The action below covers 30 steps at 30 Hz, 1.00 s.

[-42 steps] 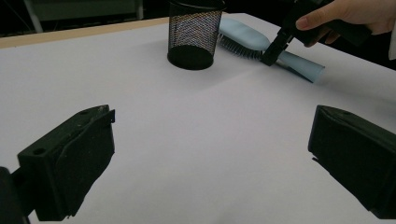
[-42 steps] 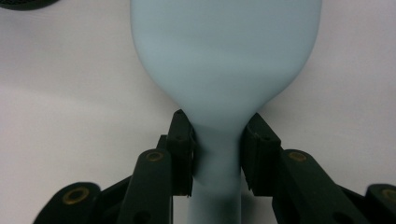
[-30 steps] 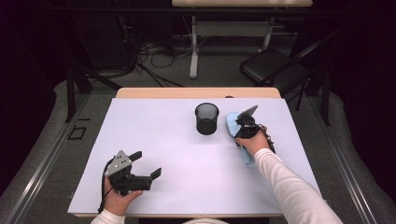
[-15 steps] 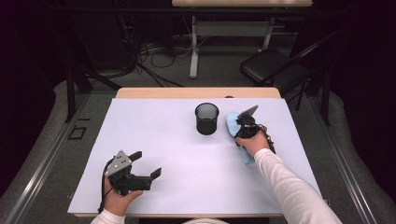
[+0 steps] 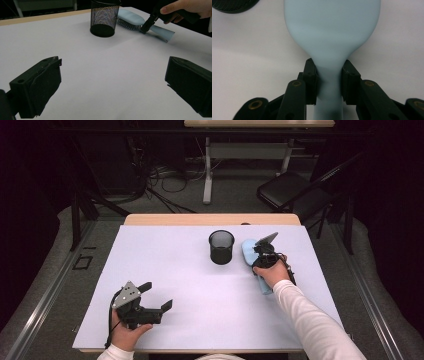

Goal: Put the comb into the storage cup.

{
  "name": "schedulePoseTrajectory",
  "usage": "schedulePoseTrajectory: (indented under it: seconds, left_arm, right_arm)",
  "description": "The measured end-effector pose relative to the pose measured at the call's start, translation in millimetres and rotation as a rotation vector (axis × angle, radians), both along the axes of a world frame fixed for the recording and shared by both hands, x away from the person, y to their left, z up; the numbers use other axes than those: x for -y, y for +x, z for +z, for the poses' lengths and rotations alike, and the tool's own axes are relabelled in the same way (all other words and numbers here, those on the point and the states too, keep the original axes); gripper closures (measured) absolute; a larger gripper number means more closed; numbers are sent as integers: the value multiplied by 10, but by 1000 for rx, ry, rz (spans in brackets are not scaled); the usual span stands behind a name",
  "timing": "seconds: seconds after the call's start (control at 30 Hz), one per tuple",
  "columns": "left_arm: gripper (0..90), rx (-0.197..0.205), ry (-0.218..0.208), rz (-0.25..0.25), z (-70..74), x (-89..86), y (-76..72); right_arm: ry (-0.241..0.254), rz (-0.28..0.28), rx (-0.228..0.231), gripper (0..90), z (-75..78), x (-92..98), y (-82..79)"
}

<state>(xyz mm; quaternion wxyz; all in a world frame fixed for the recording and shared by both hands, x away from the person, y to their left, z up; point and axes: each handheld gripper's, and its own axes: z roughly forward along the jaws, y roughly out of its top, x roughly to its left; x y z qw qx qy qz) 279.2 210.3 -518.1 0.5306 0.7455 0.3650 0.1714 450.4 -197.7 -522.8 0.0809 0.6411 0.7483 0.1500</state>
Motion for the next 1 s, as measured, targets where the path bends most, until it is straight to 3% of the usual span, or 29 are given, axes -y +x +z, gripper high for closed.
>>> schedulePoseTrajectory:
  seconds: [0.27, 1.0]
  left_arm:
    - [4, 4, 6, 5, -4, 6, 1]
    - [4, 1, 18, 13, -18, 6, 13]
  right_arm:
    - [-3, 7, 11, 696, 27, 20, -26]
    - [42, 53, 112, 696, 127, 93, -178]
